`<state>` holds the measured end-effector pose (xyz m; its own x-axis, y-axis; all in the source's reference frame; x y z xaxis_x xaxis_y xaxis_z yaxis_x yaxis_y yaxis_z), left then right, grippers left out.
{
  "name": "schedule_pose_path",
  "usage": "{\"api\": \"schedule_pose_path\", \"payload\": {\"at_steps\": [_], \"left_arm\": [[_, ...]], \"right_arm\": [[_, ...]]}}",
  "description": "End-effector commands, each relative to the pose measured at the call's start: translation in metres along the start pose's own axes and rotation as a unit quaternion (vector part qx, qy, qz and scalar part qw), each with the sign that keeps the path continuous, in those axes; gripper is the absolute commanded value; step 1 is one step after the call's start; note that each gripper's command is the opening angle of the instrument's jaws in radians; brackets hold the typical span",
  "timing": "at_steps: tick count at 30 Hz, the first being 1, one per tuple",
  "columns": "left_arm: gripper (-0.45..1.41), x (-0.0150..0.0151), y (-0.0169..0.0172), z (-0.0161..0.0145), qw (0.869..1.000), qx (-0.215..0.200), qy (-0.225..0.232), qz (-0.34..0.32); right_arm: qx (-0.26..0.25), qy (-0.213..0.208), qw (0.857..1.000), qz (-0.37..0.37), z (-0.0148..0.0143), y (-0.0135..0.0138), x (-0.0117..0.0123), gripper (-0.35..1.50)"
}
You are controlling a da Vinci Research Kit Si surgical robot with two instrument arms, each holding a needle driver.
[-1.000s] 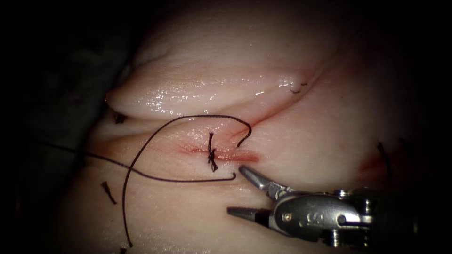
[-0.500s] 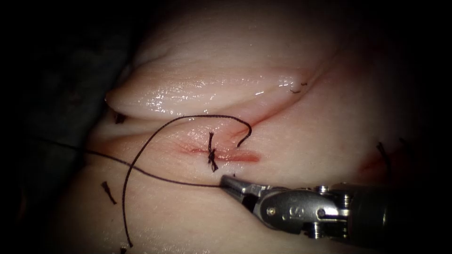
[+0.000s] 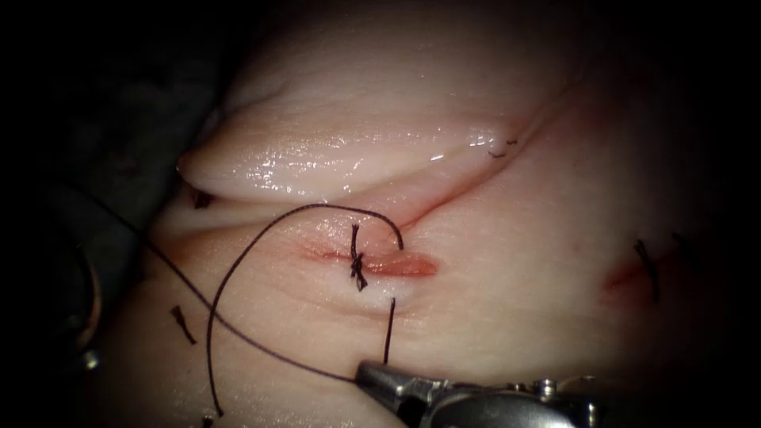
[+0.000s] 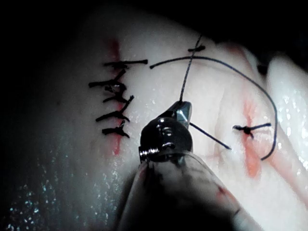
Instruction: Wound Closure
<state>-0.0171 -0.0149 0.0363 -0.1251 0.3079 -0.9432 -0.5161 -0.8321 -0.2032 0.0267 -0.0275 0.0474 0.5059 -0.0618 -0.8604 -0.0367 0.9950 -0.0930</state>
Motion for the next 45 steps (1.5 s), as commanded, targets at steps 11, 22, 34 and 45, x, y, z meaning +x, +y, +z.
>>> {"api": "schedule_pose_path", "payload": {"at_steps": [11,22,34,45], "left_arm": [[-0.45,-0.0025,0.0016,0.0013,1.000,0.009,-0.016,0.013],[-0.45,-0.0030,0.0020,0.0019,1.000,0.005,-0.016,0.016],[-0.45,-0.0042,0.0009,0.0031,1.000,0.001,-0.025,0.017],[-0.45,-0.0075,-0.0084,0.0058,0.982,0.053,-0.108,0.146]], "right_arm": [[0.068,0.048,0.997,-0.012,-0.0015,-0.0077,0.0073,-0.35],[0.111,0.072,0.991,-0.007,-0.0019,-0.0105,0.0104,-0.35],[0.064,0.093,0.993,0.022,-0.0019,-0.0070,0.0101,1.28],[0.000,0.068,0.996,0.053,-0.0057,-0.0001,0.0046,1.43]]}}
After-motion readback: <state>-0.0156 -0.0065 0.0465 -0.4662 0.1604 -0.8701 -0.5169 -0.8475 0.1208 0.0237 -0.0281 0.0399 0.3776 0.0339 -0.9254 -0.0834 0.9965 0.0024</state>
